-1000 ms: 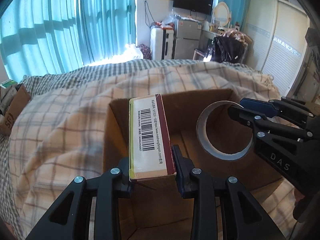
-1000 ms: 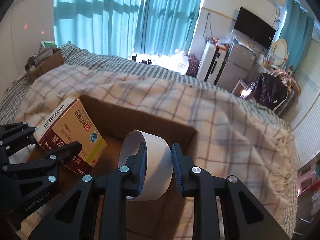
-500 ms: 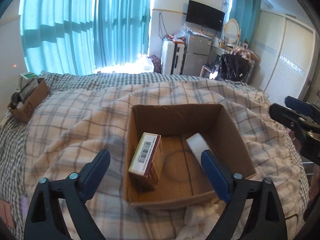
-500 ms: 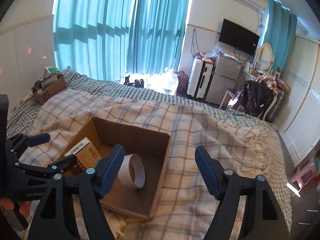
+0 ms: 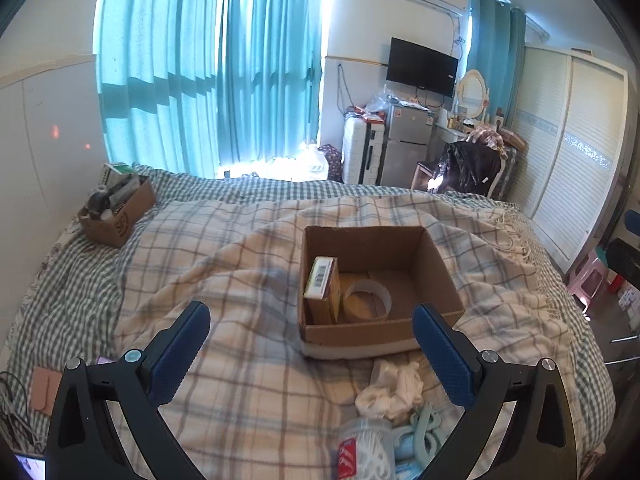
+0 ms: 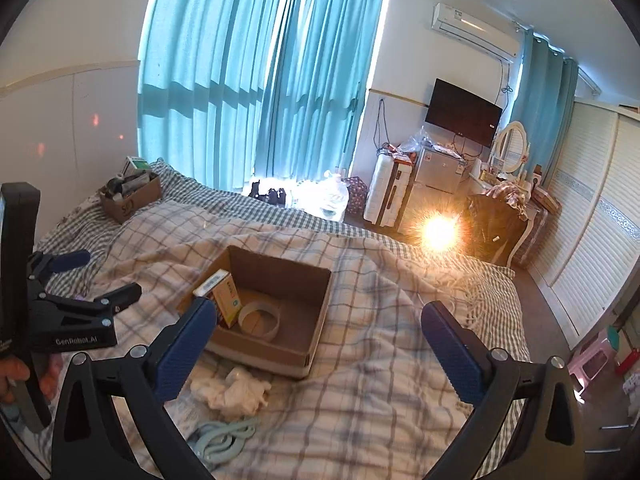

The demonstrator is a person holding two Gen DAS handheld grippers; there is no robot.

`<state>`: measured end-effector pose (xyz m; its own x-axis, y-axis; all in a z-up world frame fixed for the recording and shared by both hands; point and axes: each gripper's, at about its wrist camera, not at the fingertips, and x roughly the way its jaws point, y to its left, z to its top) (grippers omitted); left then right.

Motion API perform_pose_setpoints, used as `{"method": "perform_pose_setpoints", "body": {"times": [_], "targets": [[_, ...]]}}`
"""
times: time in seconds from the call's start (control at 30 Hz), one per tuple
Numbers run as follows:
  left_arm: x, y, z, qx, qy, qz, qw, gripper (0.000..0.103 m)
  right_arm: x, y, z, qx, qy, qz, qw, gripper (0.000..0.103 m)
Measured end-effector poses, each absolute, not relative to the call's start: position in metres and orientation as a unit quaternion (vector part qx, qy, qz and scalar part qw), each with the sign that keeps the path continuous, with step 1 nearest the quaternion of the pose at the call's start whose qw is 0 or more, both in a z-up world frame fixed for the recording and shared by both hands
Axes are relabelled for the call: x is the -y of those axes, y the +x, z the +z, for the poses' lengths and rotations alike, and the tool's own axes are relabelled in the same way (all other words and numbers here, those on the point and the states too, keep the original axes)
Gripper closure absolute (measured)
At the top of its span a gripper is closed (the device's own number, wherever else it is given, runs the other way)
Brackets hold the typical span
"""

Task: Organize objects
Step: 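Grasp the clear cotton-swab jar with the left gripper and lift it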

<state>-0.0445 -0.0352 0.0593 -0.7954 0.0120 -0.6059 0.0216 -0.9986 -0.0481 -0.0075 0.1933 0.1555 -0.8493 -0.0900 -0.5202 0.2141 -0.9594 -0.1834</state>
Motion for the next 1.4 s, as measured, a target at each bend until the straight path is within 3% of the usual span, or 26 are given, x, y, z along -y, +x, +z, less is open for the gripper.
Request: {"method": "perform_pose_setpoints", "body": {"times": [0.47, 0.7, 0.77, 0.83, 0.93, 0.97, 1.03, 1.23, 1.4], "targets": [[0.016, 0.000, -0.037, -0.007, 0.391, -0.920, 0.003, 0.000, -0.184, 0.028, 0.027, -0.092, 0.340, -0.933, 0.071, 0.000], [-0.017, -0.002, -0.076, 0.018, 0.439, -0.897, -0.043, 0.000, -0.186, 0.028, 0.009, -0.091, 0.361, -0.926, 0.069, 0.000], [-0.021, -0.004, -0.088, 0.024, 0.454, -0.890, -0.041, 0.006, -0.186, 0.026, 0.008, -0.093, 0.362, -0.925, 0.066, 0.000], [-0.022, -0.008, -0.102, 0.016, 0.476, -0.878, -0.054, 0.019, -0.185, 0.025, 0.006, -0.092, 0.365, -0.924, 0.069, 0.000], [-0.032, -0.010, -0.122, 0.034, 0.511, -0.856, -0.075, 0.021, -0.186, 0.022, 0.002, -0.088, 0.372, -0.921, 0.070, 0.000], [-0.037, -0.008, -0.124, 0.045, 0.510, -0.855, -0.078, 0.023, -0.186, 0.021, 0.000, -0.087, 0.374, -0.921, 0.070, 0.000], [-0.037, -0.008, -0.124, 0.041, 0.506, -0.857, -0.086, 0.039, -0.186, 0.021, -0.002, -0.086, 0.377, -0.920, 0.070, 0.000], [-0.007, 0.005, -0.085, -0.025, 0.450, -0.890, -0.069, 0.040, -0.183, 0.024, -0.007, -0.089, 0.373, -0.920, 0.082, 0.000], [0.023, 0.012, -0.041, -0.015, 0.392, -0.920, -0.024, 0.040, -0.170, 0.023, -0.014, -0.101, 0.384, -0.912, 0.101, 0.000]]}}
